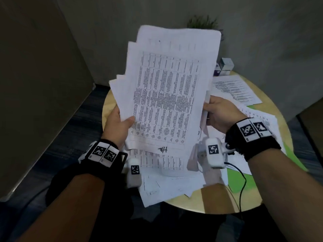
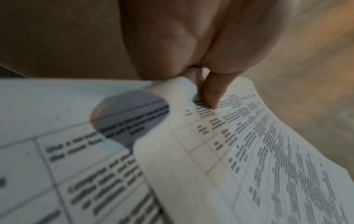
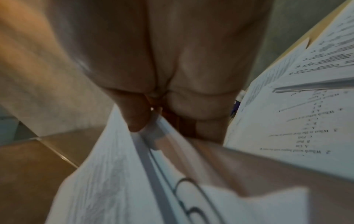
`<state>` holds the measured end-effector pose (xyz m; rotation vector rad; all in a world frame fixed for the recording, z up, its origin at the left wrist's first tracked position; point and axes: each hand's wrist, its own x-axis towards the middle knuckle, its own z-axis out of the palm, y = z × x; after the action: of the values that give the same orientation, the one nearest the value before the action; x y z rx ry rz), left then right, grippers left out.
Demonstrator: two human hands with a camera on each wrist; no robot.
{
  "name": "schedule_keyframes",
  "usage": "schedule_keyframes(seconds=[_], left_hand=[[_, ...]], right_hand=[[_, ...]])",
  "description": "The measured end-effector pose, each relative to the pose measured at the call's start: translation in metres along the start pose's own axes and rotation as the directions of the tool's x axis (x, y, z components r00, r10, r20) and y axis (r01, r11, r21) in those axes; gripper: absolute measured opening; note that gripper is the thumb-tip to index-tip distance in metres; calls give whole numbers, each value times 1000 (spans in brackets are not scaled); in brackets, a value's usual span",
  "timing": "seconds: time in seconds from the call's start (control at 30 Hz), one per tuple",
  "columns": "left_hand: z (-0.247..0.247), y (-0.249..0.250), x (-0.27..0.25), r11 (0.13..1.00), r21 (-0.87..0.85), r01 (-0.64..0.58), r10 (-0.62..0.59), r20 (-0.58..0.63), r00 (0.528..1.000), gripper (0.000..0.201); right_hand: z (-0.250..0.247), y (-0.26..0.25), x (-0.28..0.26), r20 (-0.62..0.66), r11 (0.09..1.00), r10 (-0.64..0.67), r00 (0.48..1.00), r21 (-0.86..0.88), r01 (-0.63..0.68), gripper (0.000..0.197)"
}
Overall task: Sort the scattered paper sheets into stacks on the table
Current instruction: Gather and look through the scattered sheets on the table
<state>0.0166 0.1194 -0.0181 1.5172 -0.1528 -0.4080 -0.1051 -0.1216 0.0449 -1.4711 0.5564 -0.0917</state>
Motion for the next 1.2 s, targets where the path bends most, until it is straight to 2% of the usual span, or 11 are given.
schedule_keyframes(seconds=[0.13, 0.2, 0.33, 0.43, 0.5, 0.53, 0.63, 0.8, 0.9, 1.03, 1.2], left_hand=[[-7, 4, 1, 994, 68, -90, 103, -220, 970, 39], [-11, 7, 1, 988, 74, -133, 149, -294, 944, 39], [-15, 8, 0, 986, 81, -145, 164, -358, 919, 41], [-14, 8, 1, 988, 59, -140, 152, -366, 918, 42], [-13, 9, 1, 989, 51, -139, 148, -365, 919, 43], [-13, 9, 1, 989, 49, -138, 147, -362, 921, 43], [-13, 8, -1, 988, 61, -143, 155, -347, 925, 42], [-13, 6, 0, 988, 87, -127, 149, -333, 931, 42], [-12, 7, -1, 988, 101, -121, 147, -318, 937, 42], [-11, 8, -3, 985, 132, -107, 142, -292, 946, 42], [-6, 10, -8, 989, 120, -81, 108, -237, 965, 40]], right_hand=[[-2, 9, 7, -117, 992, 40, 992, -115, -54, 16], [-8, 20, 11, -204, 939, 82, 976, -312, -144, 15], [-1, 47, 11, -271, 537, 151, 951, -785, -309, 45], [14, 66, 17, -420, 311, 82, 904, -851, -424, 76], [21, 74, 20, -477, 233, 83, 875, -844, -482, 82], [21, 78, 22, -483, 251, 94, 870, -834, -491, 82], [17, 84, 24, -503, 427, 46, 863, -771, -472, 72], [2, 82, 19, -426, 553, -122, 897, -779, -295, 5], [-10, 71, 14, -443, 625, -136, 886, -732, -270, 14], [-22, 53, 7, -466, 618, -188, 865, -740, -265, 34], [-31, 42, -5, -471, 603, -218, 855, -754, -262, 23]])
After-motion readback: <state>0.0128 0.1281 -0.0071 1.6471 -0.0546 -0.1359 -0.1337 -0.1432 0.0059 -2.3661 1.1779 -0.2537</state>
